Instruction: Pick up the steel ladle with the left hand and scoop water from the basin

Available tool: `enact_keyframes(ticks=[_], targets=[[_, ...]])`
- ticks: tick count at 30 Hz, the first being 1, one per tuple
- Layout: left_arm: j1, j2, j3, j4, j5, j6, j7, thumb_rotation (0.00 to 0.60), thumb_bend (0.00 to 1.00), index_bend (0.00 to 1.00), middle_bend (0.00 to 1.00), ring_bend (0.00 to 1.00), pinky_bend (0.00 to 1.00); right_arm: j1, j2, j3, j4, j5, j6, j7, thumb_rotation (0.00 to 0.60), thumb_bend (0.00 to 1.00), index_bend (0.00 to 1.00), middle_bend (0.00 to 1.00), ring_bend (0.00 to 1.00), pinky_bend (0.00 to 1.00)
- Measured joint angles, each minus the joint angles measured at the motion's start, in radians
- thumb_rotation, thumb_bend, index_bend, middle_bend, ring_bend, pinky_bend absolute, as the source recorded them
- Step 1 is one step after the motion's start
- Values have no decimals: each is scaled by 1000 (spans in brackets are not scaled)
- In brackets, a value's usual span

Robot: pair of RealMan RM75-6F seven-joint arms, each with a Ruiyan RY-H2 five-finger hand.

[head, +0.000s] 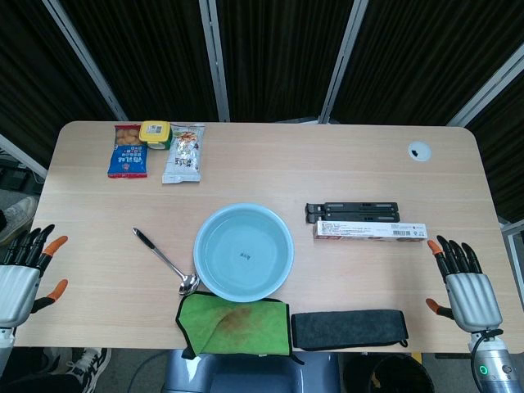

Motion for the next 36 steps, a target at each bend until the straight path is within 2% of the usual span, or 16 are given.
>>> enact_keyframes(ticks=[12,20,26,36], targets=[[-69,-19,9,14,-18,-144,77,600,300,371,0,0,0,0,24,2,2,4,-6,53,600,0,0,0,0,0],[-130,-76,-7,88,-37,-223,97,600,337,452,0,0,0,11,26,5,8,26,-36,53,600,0,0,0,0,0],[-185,-146,-22,173,-67,-318,107,600,345,446,0,0,0,20,30,13,13,48,-58,61,600,0,0,0,0,0],[-263,-268,-32,307,-81,-379,89,600,345,428,0,0,0,30,34,22,19,77,-81,65,600,0,0,0,0,0]])
